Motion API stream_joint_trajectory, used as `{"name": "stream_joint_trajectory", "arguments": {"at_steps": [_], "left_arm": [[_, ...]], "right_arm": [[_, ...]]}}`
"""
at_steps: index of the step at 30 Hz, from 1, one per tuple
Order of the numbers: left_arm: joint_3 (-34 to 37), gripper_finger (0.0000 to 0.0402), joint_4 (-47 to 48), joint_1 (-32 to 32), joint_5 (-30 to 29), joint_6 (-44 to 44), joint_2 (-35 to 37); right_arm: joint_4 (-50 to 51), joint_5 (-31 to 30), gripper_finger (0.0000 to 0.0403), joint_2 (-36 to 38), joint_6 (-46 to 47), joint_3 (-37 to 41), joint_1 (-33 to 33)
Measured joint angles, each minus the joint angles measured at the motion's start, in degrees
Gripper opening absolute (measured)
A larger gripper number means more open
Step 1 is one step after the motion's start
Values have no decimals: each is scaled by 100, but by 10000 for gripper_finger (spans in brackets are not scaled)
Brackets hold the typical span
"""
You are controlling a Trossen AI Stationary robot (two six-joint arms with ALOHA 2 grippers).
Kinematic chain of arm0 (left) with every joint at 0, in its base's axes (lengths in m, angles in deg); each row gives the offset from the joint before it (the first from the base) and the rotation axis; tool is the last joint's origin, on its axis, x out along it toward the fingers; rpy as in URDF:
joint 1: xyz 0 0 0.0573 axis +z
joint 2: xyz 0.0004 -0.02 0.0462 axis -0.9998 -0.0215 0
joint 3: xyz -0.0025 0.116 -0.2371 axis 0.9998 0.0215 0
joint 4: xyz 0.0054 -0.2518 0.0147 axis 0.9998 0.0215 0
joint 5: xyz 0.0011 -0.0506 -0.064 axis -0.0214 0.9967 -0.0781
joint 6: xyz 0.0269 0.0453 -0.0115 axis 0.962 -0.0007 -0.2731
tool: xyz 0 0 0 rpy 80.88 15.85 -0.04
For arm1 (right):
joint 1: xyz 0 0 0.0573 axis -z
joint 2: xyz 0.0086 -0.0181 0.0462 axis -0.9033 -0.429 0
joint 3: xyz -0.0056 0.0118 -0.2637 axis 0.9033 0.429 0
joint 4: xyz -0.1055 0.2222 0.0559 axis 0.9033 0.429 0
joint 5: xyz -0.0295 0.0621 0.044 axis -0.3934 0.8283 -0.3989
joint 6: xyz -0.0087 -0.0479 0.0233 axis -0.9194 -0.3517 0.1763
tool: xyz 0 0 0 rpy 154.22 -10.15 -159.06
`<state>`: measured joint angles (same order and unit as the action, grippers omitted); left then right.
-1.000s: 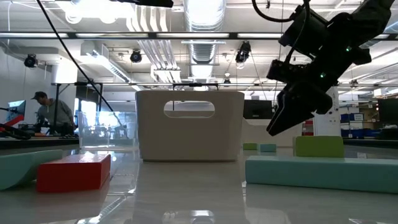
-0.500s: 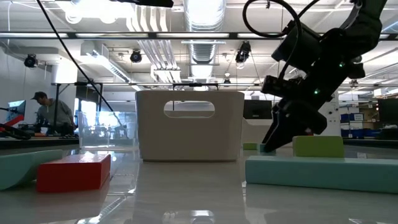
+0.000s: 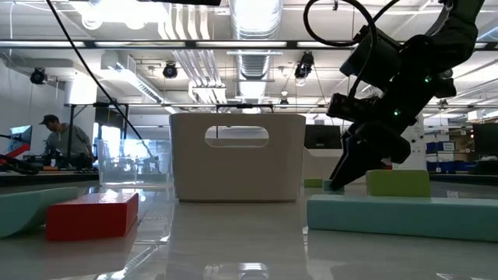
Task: Sort & place blocks by color
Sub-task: Put the blue block into the transparent bin
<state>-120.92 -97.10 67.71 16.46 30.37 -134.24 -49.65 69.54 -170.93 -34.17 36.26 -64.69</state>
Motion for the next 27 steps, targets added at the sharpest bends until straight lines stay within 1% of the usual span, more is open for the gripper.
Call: {"name": "stream_joint_trajectory", "arguments": {"at_steps": [6, 8, 10, 13, 17, 19, 23, 27], "left_arm": [[9, 306, 2, 0, 1668, -10, -4], [12, 306, 1, -2, 1990, -13, -4], [12, 306, -1, -2, 2106, -49, -10], [-1, 306, -3, -2, 2129, -162, -125], [-75, 306, -193, -1, 2198, -153, -460], [-120, 306, -333, -1, 2358, -113, -693], [-388, 306, -368, 0, 2755, 145, -1172], [-740, 299, -356, -2, 2892, 502, -1695]], "right_arm": [[3, 572, 117, 584, 379, 12, -13], [13, 788, 117, 831, 531, 12, -30], [16, 978, 117, 1101, 701, 14, -54], [-4, 1462, 117, 1528, 980, 14, -66], [10, 2207, 117, 2024, 1478, -7, -76], [-14, 2587, 117, 2215, 1789, -35, -76], [-197, 3132, 117, 2343, 2225, -49, -114], [-570, 3492, 117, 2290, 2461, -51, -170]]}}
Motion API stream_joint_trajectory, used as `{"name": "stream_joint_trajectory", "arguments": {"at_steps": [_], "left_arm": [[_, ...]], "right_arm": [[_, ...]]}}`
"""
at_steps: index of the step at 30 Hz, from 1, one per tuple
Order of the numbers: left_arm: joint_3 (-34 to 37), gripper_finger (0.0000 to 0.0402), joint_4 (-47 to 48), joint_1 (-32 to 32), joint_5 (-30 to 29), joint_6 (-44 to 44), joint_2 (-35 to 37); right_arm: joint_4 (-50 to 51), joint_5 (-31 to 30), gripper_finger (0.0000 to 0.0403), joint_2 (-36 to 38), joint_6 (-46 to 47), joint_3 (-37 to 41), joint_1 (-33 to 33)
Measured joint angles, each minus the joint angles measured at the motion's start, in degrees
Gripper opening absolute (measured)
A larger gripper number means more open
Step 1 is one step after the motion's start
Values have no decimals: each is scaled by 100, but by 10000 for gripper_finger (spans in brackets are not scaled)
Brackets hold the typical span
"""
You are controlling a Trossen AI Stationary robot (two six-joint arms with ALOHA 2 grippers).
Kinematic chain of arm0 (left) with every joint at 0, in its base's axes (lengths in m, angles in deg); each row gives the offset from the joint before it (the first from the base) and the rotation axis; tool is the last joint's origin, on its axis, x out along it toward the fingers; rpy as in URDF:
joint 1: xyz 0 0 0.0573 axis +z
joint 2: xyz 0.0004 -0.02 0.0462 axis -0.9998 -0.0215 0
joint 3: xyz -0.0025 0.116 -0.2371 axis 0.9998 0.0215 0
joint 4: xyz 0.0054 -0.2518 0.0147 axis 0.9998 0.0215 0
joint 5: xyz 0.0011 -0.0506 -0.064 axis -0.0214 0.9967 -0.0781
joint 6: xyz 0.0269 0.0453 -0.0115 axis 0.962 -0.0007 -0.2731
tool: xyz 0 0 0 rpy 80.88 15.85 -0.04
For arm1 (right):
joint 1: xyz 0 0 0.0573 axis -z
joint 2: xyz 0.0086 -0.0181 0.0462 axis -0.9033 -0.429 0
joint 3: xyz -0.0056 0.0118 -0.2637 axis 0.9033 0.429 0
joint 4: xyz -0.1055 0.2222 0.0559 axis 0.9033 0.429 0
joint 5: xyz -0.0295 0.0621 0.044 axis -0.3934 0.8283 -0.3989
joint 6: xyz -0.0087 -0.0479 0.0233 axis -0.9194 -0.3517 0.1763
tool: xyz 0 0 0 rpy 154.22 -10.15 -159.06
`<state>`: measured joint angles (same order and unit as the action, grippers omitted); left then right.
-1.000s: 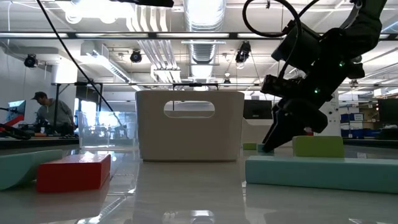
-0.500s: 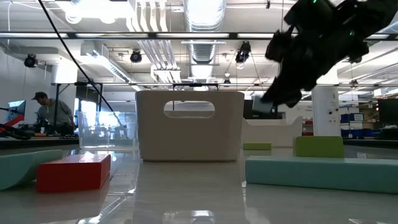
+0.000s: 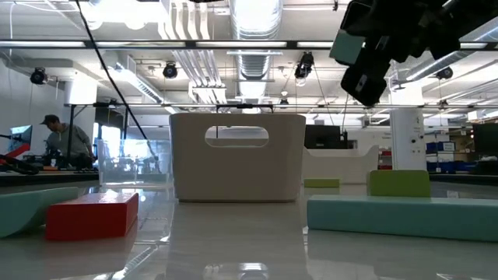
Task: Sort & place blocks by color
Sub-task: Put the blue block into the transparent bin
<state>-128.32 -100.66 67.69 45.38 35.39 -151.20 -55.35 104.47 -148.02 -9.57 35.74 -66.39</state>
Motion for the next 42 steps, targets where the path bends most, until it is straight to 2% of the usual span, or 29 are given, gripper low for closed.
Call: {"name": "stream_joint_trajectory", "arguments": {"at_steps": [7, 15, 23, 33, 36, 42], "left_arm": [[-590, 266, -28, 62, 433, 202, -788], [-848, 224, -954, 211, 549, 244, -1515], [-850, 198, -1178, 388, 1036, -267, -1805], [-850, 184, -1202, 491, 1052, -379, -1874], [-850, 156, -1215, 524, 1070, -375, -1874], [-848, 71, -1195, 572, 1187, -343, -1874]], "right_arm": [[-294, 47, 117, -144, 65, 0, -36], [-551, 215, 117, -304, 91, 0, -60], [-677, 342, 117, -261, 80, 0, -60], [-765, 447, 117, -278, 76, -1, -60], [-763, 447, 117, -278, 76, 0, -60], [-765, 460, 117, -278, 74, -2, -60]]}}
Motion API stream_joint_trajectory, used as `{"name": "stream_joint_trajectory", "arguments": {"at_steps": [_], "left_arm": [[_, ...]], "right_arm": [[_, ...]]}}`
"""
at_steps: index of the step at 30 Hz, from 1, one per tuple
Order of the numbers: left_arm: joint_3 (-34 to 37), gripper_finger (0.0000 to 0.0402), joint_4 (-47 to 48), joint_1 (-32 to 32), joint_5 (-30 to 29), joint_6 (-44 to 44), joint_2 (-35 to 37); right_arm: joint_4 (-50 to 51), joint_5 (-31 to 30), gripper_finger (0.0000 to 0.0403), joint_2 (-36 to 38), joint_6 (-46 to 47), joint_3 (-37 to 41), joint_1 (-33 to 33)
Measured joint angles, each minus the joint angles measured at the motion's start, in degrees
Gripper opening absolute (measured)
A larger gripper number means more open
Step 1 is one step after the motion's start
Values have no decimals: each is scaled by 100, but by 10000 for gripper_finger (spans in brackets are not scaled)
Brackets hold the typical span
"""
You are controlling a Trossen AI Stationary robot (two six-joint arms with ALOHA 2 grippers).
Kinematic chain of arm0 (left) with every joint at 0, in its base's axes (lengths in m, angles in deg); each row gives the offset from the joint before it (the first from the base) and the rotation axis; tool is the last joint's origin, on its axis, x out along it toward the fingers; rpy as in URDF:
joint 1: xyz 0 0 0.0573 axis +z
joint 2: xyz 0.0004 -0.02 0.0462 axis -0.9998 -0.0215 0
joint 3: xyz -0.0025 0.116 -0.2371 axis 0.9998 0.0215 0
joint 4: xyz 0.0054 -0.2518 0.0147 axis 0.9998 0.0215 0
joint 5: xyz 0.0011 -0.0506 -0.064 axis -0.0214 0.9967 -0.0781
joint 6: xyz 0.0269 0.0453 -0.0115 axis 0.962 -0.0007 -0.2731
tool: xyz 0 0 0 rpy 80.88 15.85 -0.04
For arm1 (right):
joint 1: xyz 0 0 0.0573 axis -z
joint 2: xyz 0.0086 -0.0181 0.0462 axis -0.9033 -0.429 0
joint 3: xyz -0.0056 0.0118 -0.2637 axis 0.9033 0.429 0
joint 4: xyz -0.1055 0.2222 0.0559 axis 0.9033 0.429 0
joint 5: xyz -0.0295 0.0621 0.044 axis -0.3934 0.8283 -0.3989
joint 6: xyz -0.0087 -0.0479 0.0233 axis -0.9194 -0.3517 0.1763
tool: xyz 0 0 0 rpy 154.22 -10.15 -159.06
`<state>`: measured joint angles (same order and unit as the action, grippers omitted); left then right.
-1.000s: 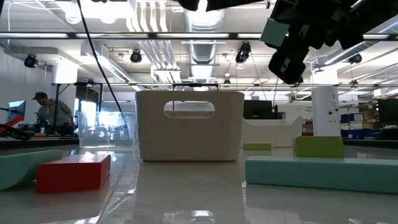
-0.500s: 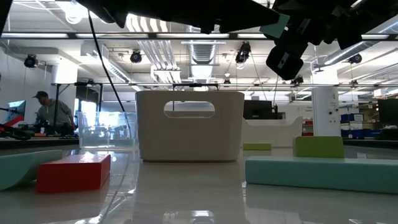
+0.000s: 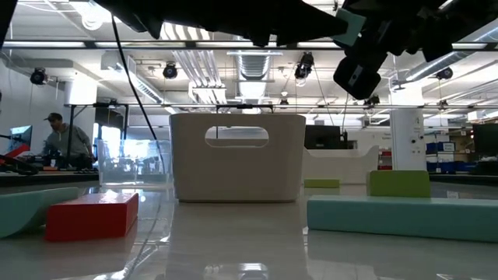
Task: Sort & place blocks by color
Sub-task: Put the blue block into the transparent bin
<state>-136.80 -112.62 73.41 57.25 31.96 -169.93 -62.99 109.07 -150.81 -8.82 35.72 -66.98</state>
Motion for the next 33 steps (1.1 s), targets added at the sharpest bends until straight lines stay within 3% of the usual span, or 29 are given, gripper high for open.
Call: {"name": "stream_joint_trajectory", "arguments": {"at_steps": [2, 7, 13, 18, 23, 33], "left_arm": [[0, 46, 0, 22, 185, 69, 0], [2, 42, 0, 38, 346, 60, 0], [2, 42, 19, 38, 351, -74, 0], [4, 42, 255, 27, 303, -95, 35], [8, 42, 1186, 24, -9, -193, 332], [11, 43, 4466, 239, -1646, -797, 1582]], "right_arm": [[4, 37, 117, 0, 45, 1, -5], [19, 44, 125, 0, 47, 2, -3], [4, -61, 222, 0, -57, 1, 5], [157, -33, 266, 51, -34, 0, 4], [735, -33, 267, 271, -59, 2, 6], [1312, -331, 237, 854, -64, -3, 4]]}}
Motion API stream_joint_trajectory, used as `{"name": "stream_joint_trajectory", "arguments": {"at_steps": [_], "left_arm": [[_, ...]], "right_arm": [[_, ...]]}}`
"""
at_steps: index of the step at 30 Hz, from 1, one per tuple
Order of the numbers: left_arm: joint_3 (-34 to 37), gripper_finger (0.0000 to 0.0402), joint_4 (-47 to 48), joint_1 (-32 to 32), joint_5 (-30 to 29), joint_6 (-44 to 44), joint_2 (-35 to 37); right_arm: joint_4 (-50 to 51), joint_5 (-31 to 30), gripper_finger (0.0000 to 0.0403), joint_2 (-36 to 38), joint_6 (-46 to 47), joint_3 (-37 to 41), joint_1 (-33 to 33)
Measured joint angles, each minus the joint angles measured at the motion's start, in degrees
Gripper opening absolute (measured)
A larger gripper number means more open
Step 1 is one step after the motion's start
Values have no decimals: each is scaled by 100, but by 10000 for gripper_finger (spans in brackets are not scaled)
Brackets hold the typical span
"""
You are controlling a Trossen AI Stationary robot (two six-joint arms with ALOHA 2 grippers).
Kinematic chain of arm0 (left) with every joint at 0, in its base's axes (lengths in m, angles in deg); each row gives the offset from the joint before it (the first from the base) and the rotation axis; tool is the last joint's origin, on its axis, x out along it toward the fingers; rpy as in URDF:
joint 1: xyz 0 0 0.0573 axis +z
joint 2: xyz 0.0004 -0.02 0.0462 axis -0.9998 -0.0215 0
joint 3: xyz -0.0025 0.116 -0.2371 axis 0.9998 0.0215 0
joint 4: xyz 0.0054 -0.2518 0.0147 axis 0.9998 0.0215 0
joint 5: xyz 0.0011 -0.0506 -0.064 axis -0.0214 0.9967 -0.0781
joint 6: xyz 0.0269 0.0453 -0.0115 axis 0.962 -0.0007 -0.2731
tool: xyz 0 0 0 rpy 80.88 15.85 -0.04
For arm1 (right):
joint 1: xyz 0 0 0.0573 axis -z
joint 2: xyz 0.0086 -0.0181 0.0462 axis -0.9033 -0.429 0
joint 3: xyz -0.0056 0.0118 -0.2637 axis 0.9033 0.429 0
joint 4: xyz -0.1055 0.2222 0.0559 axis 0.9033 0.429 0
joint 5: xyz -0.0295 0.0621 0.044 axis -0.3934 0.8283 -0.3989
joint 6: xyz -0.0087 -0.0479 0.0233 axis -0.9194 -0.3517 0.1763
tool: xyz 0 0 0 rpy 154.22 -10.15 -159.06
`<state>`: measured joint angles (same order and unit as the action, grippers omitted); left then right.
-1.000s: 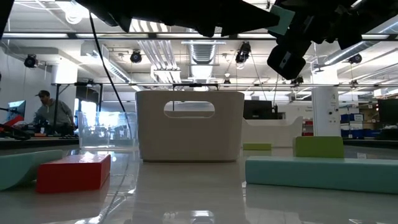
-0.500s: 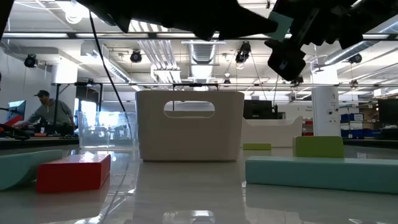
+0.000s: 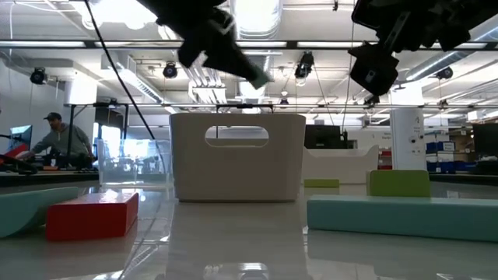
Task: Sort & place blocks by color
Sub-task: Put the blue block into the transparent bin
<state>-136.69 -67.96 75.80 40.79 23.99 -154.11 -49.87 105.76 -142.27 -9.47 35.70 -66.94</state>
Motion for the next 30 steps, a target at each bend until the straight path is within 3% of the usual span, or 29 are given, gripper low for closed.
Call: {"name": "stream_joint_trajectory", "arguments": {"at_steps": [9, 15, 20, 26, 30], "left_arm": [[2, 46, 2687, 959, -161, -1415, 1014], [22, 48, 4263, 1990, -21, -2704, 1062], [65, 48, 4785, 2718, 628, -3546, 853], [63, 48, 4952, 3137, 1342, -3869, 514], [55, 52, 4945, 3178, 1323, -3839, 314]], "right_arm": [[243, -156, 233, 278, -334, 5, -2], [280, -167, 233, 272, -530, 4, -2], [366, -291, 233, 259, -662, 4, -2], [404, -303, 233, 252, -762, 9, -2], [413, -303, 233, 252, -762, 20, -2]]}}
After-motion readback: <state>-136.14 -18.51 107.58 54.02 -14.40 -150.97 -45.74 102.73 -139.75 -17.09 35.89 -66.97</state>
